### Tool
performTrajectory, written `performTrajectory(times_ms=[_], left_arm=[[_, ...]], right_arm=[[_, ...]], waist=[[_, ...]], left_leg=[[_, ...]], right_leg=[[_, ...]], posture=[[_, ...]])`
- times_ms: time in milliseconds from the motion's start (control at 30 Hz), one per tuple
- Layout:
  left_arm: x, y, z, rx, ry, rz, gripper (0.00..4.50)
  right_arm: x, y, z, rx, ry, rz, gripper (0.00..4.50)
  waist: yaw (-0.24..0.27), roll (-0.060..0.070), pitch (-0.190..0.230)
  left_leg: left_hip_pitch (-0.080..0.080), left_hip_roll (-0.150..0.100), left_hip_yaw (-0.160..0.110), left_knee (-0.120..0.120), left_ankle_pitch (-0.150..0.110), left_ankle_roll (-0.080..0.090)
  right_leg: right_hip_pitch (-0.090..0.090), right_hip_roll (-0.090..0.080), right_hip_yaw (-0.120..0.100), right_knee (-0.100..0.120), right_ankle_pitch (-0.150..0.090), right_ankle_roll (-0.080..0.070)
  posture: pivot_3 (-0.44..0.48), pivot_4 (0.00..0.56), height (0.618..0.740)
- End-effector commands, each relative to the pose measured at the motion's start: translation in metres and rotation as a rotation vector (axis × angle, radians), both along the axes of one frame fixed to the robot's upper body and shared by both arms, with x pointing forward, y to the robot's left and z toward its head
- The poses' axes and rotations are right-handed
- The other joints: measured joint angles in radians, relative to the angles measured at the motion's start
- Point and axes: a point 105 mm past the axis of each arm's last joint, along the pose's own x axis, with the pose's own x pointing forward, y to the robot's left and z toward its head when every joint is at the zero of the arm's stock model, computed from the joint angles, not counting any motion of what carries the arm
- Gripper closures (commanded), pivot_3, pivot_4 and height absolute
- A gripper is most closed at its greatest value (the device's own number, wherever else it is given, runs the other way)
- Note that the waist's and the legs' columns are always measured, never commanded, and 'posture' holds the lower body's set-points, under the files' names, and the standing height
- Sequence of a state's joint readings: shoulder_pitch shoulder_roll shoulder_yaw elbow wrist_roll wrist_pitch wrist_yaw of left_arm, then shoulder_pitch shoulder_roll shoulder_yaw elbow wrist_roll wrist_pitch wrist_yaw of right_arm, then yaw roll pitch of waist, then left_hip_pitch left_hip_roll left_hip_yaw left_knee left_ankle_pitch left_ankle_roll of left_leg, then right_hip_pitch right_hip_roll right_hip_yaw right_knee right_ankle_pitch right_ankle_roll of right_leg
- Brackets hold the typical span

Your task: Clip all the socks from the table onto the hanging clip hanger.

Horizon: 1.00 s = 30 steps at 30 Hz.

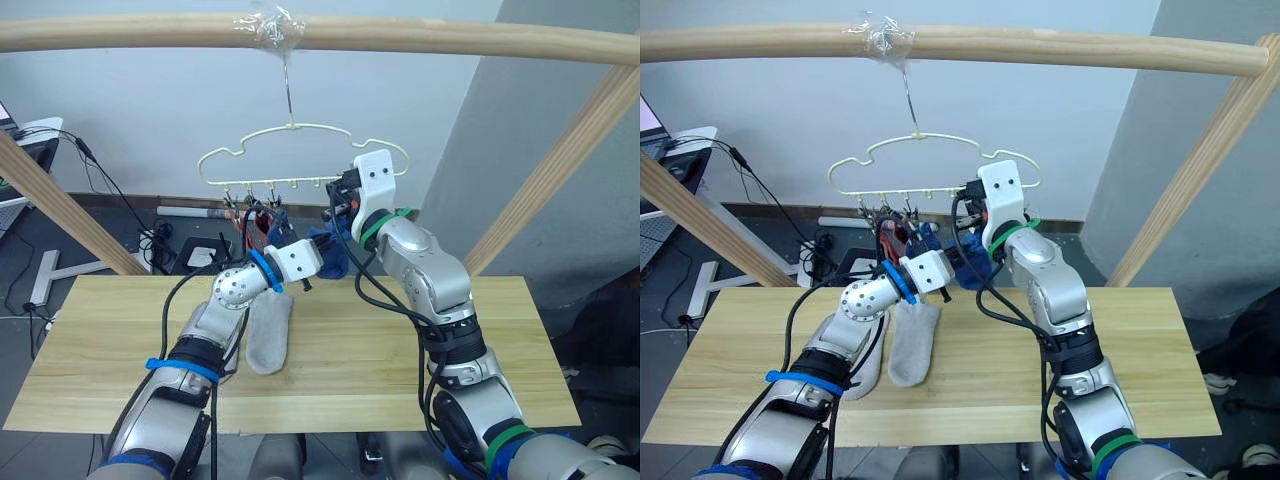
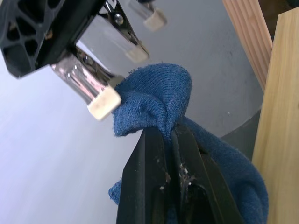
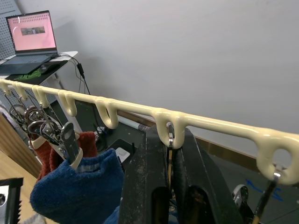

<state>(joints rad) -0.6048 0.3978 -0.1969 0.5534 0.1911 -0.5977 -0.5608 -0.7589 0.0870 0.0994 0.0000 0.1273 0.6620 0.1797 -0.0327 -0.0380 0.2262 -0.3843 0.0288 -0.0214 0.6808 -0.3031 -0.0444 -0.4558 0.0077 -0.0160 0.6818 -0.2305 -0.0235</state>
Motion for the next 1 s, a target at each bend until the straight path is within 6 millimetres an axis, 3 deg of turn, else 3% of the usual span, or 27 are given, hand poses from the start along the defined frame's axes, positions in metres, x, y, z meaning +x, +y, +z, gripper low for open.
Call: performTrajectory(times_ms=[33, 267, 600, 900, 1000], left_arm=[[-0.001, -0.007, 0.006, 0.004, -0.026, -0.030, 4.47], [0.003, -0.009, 0.008, 0.003, -0.016, -0.030, 4.47], [0.007, -0.011, 0.030, -0.057, -0.076, -0.020, 4.47], [0.006, -0.007, 0.027, -0.056, -0.086, -0.016, 4.47], [0.006, -0.006, 0.028, -0.060, -0.086, -0.014, 4.50]], right_arm=[[-0.011, 0.005, 0.025, 0.048, -0.084, 0.042, 4.50], [-0.014, 0.009, 0.022, 0.045, -0.071, 0.067, 4.50], [-0.013, 0.006, 0.011, 0.001, -0.052, 0.058, 4.50], [-0.011, 0.004, 0.008, -0.031, -0.070, 0.032, 4.50], [-0.009, 0.003, 0.007, -0.031, -0.065, 0.021, 3.65]], waist=[[0.000, 0.000, 0.000], [0.000, 0.000, 0.000], [0.000, 0.000, 0.000], [0.000, 0.000, 0.000], [0.000, 0.000, 0.000]], left_leg=[[0.000, 0.000, 0.000, 0.000, 0.000, 0.000], [0.000, 0.000, 0.000, 0.000, 0.000, 0.000], [0.000, 0.000, 0.000, 0.000, 0.000, 0.000], [0.000, 0.000, 0.000, 0.000, 0.000, 0.000], [0.000, 0.000, 0.000, 0.000, 0.000, 0.000]], right_leg=[[0.000, 0.000, 0.000, 0.000, 0.000, 0.000], [0.000, 0.000, 0.000, 0.000, 0.000, 0.000], [0.000, 0.000, 0.000, 0.000, 0.000, 0.000], [0.000, 0.000, 0.000, 0.000, 0.000, 0.000], [0.000, 0.000, -0.001, 0.000, 0.000, 0.000]], posture=[[-0.047, 0.201, 0.701], [-0.047, 0.200, 0.701], [-0.047, 0.200, 0.701], [-0.044, 0.200, 0.701], [-0.044, 0.200, 0.701]])
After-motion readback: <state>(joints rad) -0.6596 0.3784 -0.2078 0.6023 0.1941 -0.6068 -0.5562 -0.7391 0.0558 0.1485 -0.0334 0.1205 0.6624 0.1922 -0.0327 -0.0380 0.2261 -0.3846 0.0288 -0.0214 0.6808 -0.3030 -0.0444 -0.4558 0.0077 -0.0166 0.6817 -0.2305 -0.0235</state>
